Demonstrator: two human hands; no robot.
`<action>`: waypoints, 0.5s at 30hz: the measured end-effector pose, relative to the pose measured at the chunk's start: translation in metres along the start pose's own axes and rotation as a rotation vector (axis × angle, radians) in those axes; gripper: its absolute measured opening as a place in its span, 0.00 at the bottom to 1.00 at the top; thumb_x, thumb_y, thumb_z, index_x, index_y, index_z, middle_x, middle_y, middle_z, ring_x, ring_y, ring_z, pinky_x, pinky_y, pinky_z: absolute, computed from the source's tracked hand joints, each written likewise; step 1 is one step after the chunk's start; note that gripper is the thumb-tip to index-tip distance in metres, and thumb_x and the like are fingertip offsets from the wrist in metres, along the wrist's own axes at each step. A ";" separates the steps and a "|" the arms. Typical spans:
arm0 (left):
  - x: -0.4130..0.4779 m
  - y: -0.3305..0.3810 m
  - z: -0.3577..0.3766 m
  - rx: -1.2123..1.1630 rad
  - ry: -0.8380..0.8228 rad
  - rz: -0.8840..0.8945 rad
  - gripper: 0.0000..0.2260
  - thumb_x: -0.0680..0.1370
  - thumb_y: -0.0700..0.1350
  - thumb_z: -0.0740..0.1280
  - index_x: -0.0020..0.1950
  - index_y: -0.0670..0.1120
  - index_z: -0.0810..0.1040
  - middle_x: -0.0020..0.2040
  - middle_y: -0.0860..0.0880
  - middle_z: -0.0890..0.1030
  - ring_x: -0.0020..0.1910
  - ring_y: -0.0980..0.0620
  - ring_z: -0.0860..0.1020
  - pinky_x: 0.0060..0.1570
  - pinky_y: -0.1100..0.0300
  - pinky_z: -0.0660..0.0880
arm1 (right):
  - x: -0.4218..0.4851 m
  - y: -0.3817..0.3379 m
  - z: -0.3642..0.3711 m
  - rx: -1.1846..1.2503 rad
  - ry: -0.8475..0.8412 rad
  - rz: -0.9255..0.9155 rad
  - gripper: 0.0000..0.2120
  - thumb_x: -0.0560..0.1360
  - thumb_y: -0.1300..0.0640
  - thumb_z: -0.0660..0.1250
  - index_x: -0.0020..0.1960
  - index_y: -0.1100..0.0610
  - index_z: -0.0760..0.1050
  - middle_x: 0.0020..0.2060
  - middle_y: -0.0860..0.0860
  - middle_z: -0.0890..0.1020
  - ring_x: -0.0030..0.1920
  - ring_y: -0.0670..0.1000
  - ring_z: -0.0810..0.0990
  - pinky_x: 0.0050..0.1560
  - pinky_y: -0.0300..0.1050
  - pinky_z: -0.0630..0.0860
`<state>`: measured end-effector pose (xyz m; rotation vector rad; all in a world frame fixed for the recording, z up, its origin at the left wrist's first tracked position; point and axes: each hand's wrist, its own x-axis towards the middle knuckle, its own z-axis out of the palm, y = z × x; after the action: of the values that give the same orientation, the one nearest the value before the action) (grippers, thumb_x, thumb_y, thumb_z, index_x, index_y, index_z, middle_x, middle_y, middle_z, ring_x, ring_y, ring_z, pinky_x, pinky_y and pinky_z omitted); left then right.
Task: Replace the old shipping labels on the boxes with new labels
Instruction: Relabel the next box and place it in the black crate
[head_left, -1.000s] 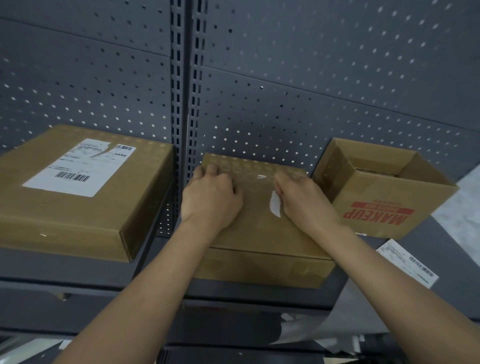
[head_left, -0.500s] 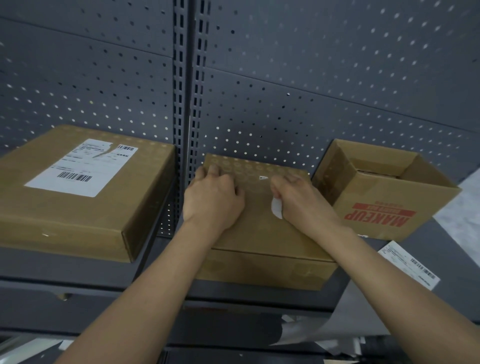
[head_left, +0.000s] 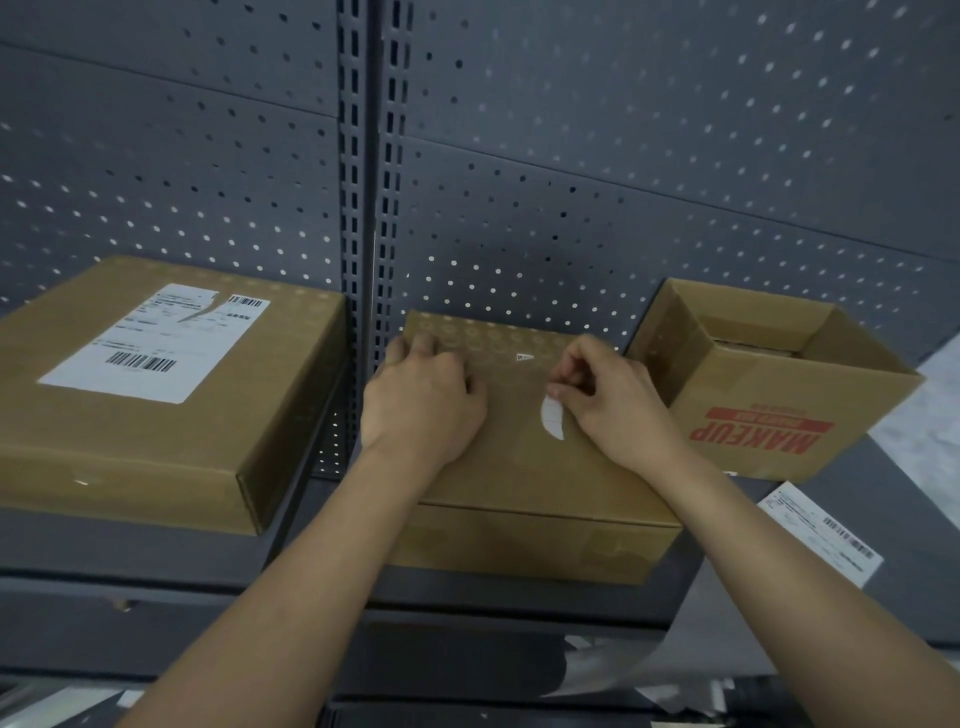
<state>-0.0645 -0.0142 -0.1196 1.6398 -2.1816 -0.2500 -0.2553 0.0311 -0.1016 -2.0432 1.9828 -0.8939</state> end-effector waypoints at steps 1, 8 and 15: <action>0.000 0.000 0.000 -0.002 -0.006 -0.003 0.19 0.80 0.54 0.57 0.64 0.48 0.78 0.66 0.47 0.73 0.70 0.42 0.66 0.58 0.47 0.72 | 0.001 -0.001 0.000 -0.016 -0.003 -0.008 0.07 0.77 0.59 0.69 0.44 0.52 0.71 0.41 0.47 0.79 0.44 0.45 0.78 0.46 0.41 0.75; 0.000 -0.001 0.000 -0.007 -0.002 -0.010 0.19 0.80 0.54 0.57 0.66 0.49 0.78 0.66 0.47 0.73 0.70 0.42 0.66 0.59 0.47 0.72 | 0.007 -0.010 0.001 -0.208 -0.055 -0.084 0.10 0.76 0.68 0.59 0.44 0.55 0.69 0.42 0.51 0.76 0.44 0.51 0.74 0.46 0.53 0.75; 0.000 0.000 0.000 0.015 0.005 -0.005 0.19 0.80 0.55 0.57 0.65 0.49 0.78 0.66 0.48 0.73 0.68 0.42 0.67 0.57 0.47 0.73 | 0.004 -0.007 -0.001 -0.144 -0.089 -0.049 0.10 0.76 0.68 0.57 0.42 0.54 0.65 0.43 0.52 0.75 0.47 0.53 0.73 0.47 0.56 0.74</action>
<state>-0.0650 -0.0146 -0.1197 1.6529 -2.1809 -0.2314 -0.2497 0.0288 -0.0959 -2.1759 2.0112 -0.6737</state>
